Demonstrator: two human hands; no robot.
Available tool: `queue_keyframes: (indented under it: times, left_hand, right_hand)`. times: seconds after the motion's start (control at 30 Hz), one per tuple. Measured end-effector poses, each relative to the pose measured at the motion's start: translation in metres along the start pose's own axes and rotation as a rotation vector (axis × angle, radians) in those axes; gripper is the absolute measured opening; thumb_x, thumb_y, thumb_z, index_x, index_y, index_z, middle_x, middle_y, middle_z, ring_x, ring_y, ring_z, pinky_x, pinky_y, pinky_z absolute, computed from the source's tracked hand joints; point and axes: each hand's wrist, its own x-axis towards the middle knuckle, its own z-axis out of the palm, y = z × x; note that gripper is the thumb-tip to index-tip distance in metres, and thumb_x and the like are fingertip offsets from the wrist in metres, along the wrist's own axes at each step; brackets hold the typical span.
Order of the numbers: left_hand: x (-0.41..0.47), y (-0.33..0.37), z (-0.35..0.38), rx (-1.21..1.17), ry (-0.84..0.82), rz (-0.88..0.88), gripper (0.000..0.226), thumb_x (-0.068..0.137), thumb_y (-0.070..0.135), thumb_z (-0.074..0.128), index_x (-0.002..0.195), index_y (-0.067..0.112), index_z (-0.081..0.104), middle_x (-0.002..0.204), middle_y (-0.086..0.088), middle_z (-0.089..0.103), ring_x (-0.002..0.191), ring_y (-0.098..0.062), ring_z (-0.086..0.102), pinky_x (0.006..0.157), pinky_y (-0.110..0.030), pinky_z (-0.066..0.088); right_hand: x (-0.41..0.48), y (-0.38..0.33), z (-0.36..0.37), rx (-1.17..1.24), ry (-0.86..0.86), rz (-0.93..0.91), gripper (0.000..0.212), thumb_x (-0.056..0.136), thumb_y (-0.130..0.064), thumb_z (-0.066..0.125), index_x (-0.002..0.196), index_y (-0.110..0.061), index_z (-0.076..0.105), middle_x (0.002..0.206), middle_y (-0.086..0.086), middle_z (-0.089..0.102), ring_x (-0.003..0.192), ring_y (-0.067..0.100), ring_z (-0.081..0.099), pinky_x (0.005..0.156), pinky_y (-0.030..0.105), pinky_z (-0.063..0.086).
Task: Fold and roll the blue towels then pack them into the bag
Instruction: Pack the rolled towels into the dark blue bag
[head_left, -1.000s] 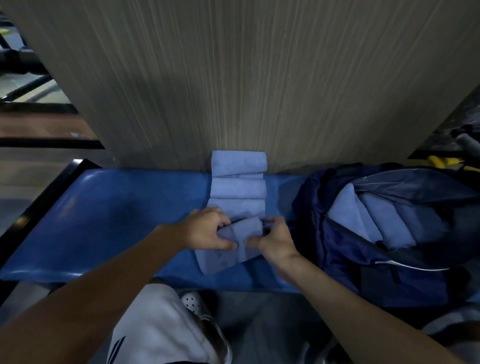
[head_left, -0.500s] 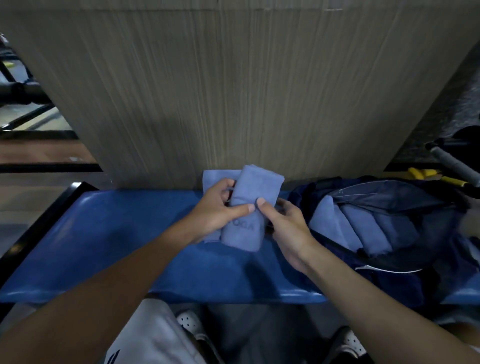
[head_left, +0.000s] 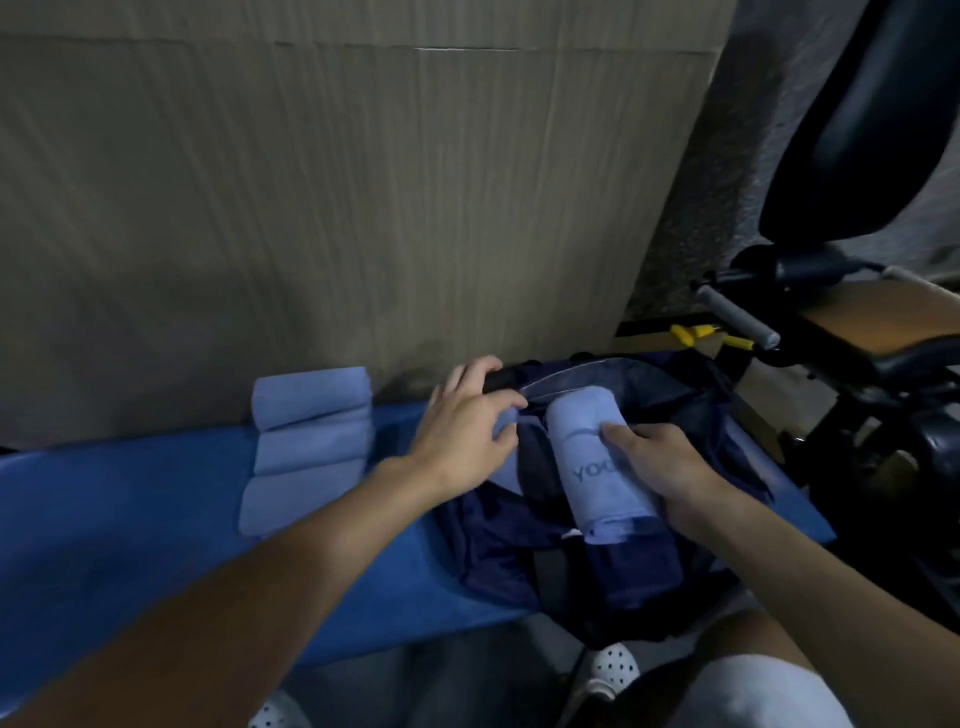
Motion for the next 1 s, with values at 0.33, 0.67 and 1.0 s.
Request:
queue_keyframes:
  times: [0.33, 0.67, 1.0]
  left_hand:
    - [0.04, -0.003, 0.019, 0.546, -0.227, 0.088, 0.068, 0.095, 0.015, 0.046, 0.155, 0.019, 0.014, 0.16, 0.006, 0.016, 0.145, -0.012, 0.016, 0.111, -0.042, 0.016]
    - [0.037, -0.017, 0.009, 0.442, -0.221, 0.161, 0.088, 0.086, 0.031, 0.055, 0.156, 0.02, 0.002, 0.163, 0.009, -0.006, 0.146, -0.01, 0.012, 0.107, -0.042, 0.028]
    - [0.024, -0.018, 0.017, 0.328, -0.264, 0.084, 0.096, 0.088, 0.05, 0.054, 0.155, 0.019, -0.008, 0.159, 0.009, -0.02, 0.148, -0.014, -0.004, 0.112, -0.05, 0.025]
  right_hand:
    - [0.065, 0.019, 0.011, -0.018, -0.051, 0.006, 0.023, 0.096, -0.027, 0.058, 0.103, -0.007, 0.066, 0.098, 0.013, 0.07, 0.088, 0.031, 0.068, 0.083, 0.047, 0.057]
    - [0.085, 0.035, 0.039, -0.142, -0.037, -0.081, 0.046, 0.093, -0.029, 0.064, 0.13, -0.009, 0.047, 0.109, 0.005, 0.059, 0.094, 0.02, 0.058, 0.075, 0.029, 0.046]
    - [0.088, 0.035, 0.052, -0.112, -0.028, -0.143, 0.022, 0.087, -0.02, 0.071, 0.104, -0.009, 0.062, 0.097, 0.007, 0.068, 0.087, 0.021, 0.064, 0.067, 0.027, 0.052]
